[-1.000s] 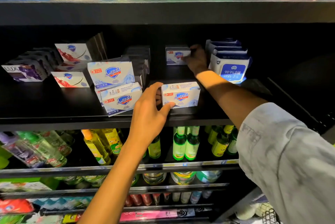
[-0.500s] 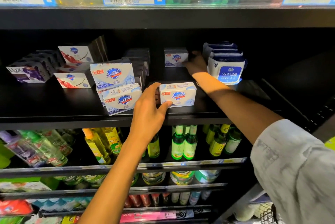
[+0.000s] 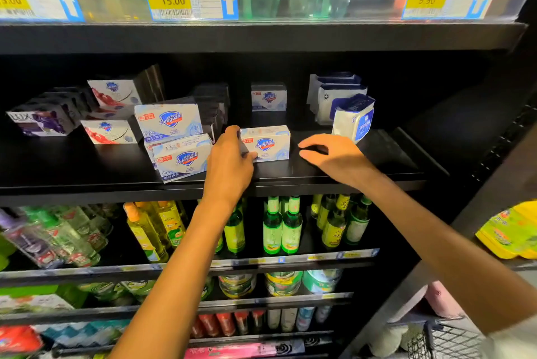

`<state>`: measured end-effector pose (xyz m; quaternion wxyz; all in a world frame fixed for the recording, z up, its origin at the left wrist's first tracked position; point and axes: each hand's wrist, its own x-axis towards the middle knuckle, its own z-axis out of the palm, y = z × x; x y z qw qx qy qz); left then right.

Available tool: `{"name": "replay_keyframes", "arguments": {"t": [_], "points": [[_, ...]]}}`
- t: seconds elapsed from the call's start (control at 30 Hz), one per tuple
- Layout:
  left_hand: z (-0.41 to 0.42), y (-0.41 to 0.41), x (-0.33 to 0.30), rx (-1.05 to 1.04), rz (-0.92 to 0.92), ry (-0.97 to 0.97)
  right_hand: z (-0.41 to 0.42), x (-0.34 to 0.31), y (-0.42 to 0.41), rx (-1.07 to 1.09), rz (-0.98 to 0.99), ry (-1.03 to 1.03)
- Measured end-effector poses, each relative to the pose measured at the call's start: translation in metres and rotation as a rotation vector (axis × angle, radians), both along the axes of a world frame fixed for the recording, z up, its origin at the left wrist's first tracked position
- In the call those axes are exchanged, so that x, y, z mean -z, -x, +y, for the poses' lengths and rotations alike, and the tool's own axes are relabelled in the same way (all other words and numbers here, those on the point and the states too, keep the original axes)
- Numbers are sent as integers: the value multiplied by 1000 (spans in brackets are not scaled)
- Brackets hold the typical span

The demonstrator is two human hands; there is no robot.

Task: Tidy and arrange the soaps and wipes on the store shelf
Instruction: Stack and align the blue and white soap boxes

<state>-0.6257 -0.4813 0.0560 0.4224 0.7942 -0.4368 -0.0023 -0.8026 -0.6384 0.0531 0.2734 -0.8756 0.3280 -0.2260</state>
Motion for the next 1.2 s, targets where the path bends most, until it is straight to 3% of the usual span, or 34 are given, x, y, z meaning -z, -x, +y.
{"name": "replay_keyframes", "arguments": {"t": [0.2,0.73,1.2], "points": [[-19,-3,-9,-1,-25,-57,19,10,24,-108,266,186],[-124,-64,-11,-38,-54,-133,11,23,33,-211,104,369],[-173,-90,-1,-68,-13,-22,13,8,25,-186,247,308]]}}
